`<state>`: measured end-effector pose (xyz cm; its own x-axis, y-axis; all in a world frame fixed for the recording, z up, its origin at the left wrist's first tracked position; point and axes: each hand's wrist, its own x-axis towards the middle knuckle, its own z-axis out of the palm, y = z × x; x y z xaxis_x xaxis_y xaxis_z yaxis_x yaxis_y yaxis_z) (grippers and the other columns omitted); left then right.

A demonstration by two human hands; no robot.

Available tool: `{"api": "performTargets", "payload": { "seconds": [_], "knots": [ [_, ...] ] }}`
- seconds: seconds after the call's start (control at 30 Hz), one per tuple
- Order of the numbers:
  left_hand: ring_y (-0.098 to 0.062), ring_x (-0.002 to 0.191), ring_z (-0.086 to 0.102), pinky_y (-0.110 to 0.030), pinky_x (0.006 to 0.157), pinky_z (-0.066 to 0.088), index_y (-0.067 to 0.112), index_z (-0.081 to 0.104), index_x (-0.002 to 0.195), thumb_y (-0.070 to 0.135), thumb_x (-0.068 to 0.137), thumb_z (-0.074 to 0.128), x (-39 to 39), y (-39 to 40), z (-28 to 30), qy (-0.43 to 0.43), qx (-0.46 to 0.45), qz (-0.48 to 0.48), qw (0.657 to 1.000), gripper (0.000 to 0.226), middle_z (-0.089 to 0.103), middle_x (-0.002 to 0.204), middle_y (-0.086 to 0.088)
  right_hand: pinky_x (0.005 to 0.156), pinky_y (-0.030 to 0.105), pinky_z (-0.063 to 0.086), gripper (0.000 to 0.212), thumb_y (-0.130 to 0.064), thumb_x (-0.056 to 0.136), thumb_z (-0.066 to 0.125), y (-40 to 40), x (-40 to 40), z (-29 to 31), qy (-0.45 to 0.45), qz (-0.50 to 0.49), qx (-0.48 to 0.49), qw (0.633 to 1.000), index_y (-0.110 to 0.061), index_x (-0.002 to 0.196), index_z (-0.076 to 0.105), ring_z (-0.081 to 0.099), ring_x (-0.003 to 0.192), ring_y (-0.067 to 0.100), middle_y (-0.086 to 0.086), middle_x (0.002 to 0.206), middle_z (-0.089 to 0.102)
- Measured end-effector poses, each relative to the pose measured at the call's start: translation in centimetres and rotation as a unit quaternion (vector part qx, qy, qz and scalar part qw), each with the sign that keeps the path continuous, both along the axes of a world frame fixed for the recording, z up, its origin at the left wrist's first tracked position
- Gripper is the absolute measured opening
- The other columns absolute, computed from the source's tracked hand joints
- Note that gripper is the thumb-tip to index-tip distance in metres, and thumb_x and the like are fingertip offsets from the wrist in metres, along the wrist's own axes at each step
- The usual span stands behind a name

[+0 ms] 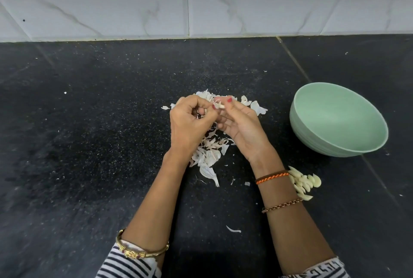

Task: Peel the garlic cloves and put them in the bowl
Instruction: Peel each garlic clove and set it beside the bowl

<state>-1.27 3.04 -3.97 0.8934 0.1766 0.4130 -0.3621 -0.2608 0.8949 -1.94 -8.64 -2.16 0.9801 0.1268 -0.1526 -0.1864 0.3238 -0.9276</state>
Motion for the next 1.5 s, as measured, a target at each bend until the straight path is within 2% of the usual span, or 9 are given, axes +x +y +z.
{"api": "performTargets", "payload": {
  "seconds": [0.3, 0.5, 0.63, 0.73, 0.83, 0.9, 1.03, 1.37, 1.5],
  "knots": [
    [-0.008, 0.063, 0.046, -0.018, 0.06, 0.038, 0.031, 0.055, 0.062, 0.031, 0.067, 0.056, 0.2, -0.3, 0.0, -0.013, -0.023, 0.009, 1.0, 0.006, 0.051, 0.06, 0.013, 0.067, 0.015, 0.051, 0.02, 0.002, 0.085, 0.057, -0.2, 0.0, 0.2, -0.018, -0.023, -0.011, 0.999, -0.013, 0.096, 0.065, 0.061, 0.071, 0.006, -0.002, 0.076, 0.069],
    [0.001, 0.05, 0.037, -0.013, 0.05, 0.031, 0.021, 0.051, 0.059, 0.008, 0.075, 0.048, 0.7, 1.5, 0.4, -0.005, -0.121, 0.077, 0.99, 0.021, 0.044, 0.056, 0.01, 0.062, 0.014, 0.051, 0.016, 0.003, 0.079, 0.065, -0.9, -0.1, 0.0, -0.029, -0.109, -0.076, 0.991, -0.011, 0.087, 0.065, 0.063, 0.066, 0.004, -0.004, 0.071, 0.071],
    [-0.003, 0.039, 0.023, -0.019, 0.043, 0.02, 0.023, 0.027, 0.043, 0.013, 0.079, 0.046, 0.6, 1.0, 0.0, 0.015, -0.007, 0.034, 0.999, 0.042, 0.025, 0.039, 0.013, 0.063, 0.012, 0.05, 0.017, 0.003, 0.083, 0.061, -0.5, -0.1, -0.3, -0.062, -0.128, -0.097, 0.985, -0.011, 0.091, 0.068, 0.063, 0.069, -0.001, -0.002, 0.082, 0.069],
    [-0.006, 0.041, 0.033, -0.026, 0.044, 0.033, 0.015, 0.044, 0.042, 0.025, 0.082, 0.061, 0.8, 0.8, -0.7, 0.002, 0.076, 0.024, 0.997, 0.045, 0.039, 0.039, 0.01, 0.067, 0.013, 0.05, 0.02, 0.004, 0.084, 0.06, -0.3, -0.1, -0.4, -0.078, -0.136, -0.105, 0.982, -0.009, 0.098, 0.067, 0.064, 0.074, 0.0, -0.001, 0.086, 0.068],
    [-0.002, 0.061, 0.05, -0.025, 0.063, 0.049, 0.016, 0.07, 0.082, 0.015, 0.08, 0.07, 0.8, 0.8, -0.5, 0.037, 0.013, -0.021, 0.999, 0.003, 0.063, 0.073, 0.007, 0.067, 0.014, 0.051, 0.022, 0.006, 0.08, 0.065, -0.3, -0.1, -0.2, -0.1, -0.148, -0.119, 0.977, -0.011, 0.093, 0.065, 0.065, 0.071, 0.0, -0.005, 0.075, 0.069],
    [-0.005, 0.07, 0.056, -0.021, 0.069, 0.05, 0.016, 0.069, 0.093, 0.009, 0.083, 0.067, 0.7, 0.7, -0.2, 0.07, -0.062, -0.063, 0.994, 0.013, 0.067, 0.082, 0.008, 0.066, 0.014, 0.051, 0.022, 0.009, 0.076, 0.068, -0.3, -0.1, -0.2, -0.123, -0.155, -0.121, 0.973, -0.01, 0.086, 0.063, 0.066, 0.069, 0.002, -0.007, 0.068, 0.068],
    [0.005, 0.066, 0.058, -0.008, 0.06, 0.042, 0.014, 0.068, 0.093, 0.002, 0.086, 0.06, 0.5, 0.4, 0.4, 0.085, -0.11, -0.143, 0.98, 0.016, 0.068, 0.078, 0.01, 0.065, 0.013, 0.051, 0.021, 0.011, 0.072, 0.069, -0.4, -0.1, -0.4, -0.145, -0.144, -0.113, 0.972, -0.009, 0.076, 0.064, 0.064, 0.065, 0.001, -0.009, 0.065, 0.067],
    [0.006, 0.056, 0.048, -0.007, 0.056, 0.038, 0.015, 0.061, 0.076, -0.001, 0.087, 0.058, 0.5, 1.1, 0.7, 0.126, -0.076, -0.199, 0.969, 0.02, 0.059, 0.062, 0.019, 0.061, 0.013, 0.049, 0.015, 0.004, 0.08, 0.064, -0.8, 0.0, -0.3, -0.124, -0.089, -0.113, 0.982, -0.011, 0.082, 0.067, 0.063, 0.066, -0.001, -0.011, 0.067, 0.069],
    [-0.003, 0.061, 0.042, -0.011, 0.058, 0.037, 0.017, 0.056, 0.08, 0.0, 0.091, 0.052, 0.4, 1.0, 0.6, 0.121, -0.026, -0.235, 0.964, 0.021, 0.052, 0.072, -0.002, 0.061, 0.014, 0.05, 0.016, 0.004, 0.082, 0.061, -0.8, 0.0, -0.2, -0.116, -0.078, -0.114, 0.984, -0.011, 0.082, 0.067, 0.062, 0.064, 0.0, -0.01, 0.067, 0.069]
  ]
}}
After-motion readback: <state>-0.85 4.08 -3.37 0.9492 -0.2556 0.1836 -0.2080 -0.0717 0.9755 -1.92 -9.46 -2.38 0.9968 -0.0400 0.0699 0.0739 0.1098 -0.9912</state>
